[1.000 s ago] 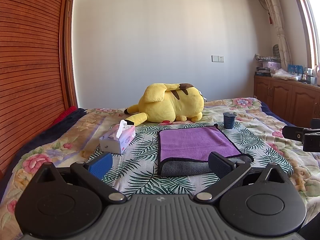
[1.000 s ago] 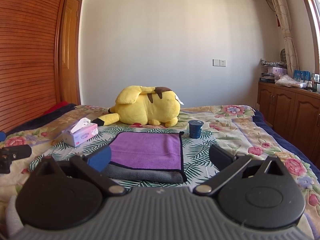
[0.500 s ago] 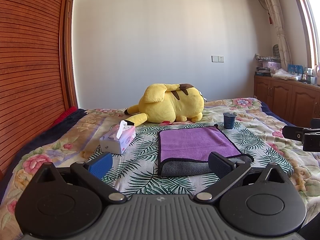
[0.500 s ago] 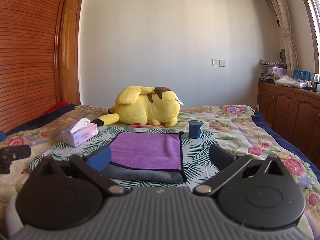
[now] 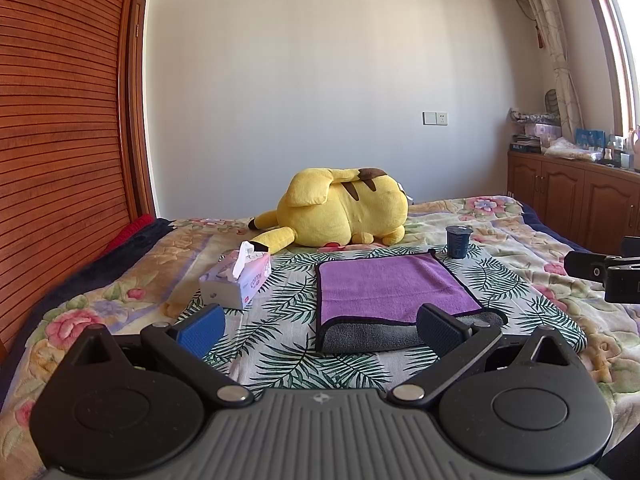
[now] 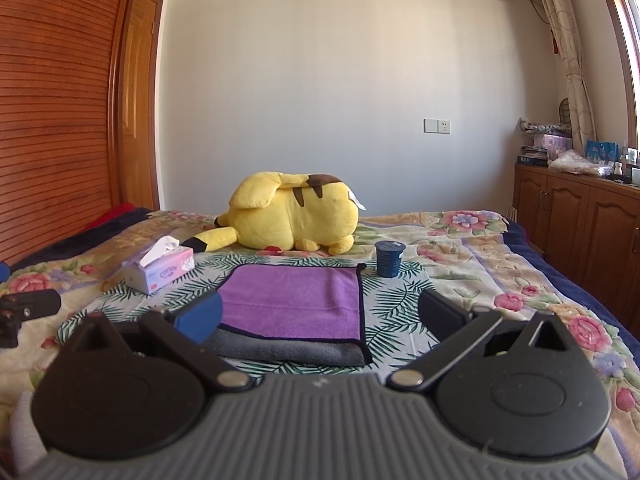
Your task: Fold towel
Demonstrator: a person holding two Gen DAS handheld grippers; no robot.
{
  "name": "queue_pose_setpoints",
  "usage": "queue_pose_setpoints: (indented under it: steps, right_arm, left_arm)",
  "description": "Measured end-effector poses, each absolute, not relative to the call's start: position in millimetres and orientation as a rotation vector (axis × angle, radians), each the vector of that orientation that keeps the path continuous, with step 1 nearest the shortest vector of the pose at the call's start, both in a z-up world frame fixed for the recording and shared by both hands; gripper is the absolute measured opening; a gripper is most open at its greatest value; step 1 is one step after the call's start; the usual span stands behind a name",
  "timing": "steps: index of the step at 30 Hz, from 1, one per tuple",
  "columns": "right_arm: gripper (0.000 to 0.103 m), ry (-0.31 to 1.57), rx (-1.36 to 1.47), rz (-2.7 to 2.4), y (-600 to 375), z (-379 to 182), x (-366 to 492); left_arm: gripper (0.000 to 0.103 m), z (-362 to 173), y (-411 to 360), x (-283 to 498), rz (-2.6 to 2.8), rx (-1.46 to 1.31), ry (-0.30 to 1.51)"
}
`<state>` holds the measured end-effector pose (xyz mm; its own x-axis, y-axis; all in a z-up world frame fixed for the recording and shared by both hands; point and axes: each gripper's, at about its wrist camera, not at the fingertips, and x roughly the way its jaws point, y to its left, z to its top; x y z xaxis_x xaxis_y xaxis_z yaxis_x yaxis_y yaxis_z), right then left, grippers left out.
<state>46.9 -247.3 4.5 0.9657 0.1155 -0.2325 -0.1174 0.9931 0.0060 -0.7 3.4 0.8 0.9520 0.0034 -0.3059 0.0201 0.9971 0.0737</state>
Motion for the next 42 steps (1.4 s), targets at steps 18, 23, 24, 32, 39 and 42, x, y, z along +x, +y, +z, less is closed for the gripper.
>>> queue_pose_setpoints:
  steps: [18,23,24,32,39,42]
  right_arm:
    - [0.103,0.233,-0.009,0.115,-248.3,4.3,46.1]
    - [0.103,0.234,-0.009,0.113,-247.8,4.5,46.3]
    - [0.103,0.234,-0.008,0.113,-248.0,4.7,46.0]
    - [0.103,0.248,-0.006,0.123,-246.6,2.9,49.6]
    - [0.103,0.304,0.038,0.136,-253.7,1.7,63.4]
    - [0.103,0.326,0.028,0.145,-253.5,0.5,70.5]
  left_arm:
    - [0.085,0.4,3.0,-0.9,-0.008,0.077,0.31]
    - [0.085,-0.4,1.6,-0.9,-0.007,0.077,0.312]
    - [0.085,-0.5,1.7,-0.9,-0.007,0.076,0.312]
    - [0.085,-1.4,3.1,3.0,-0.006,0.073,0.33]
    - [0.085,-3.9,-0.7,17.7,-0.027,0.099,0.388]
    - [0.085,-5.2,-4.0,24.2,-0.035,0.132,0.396]
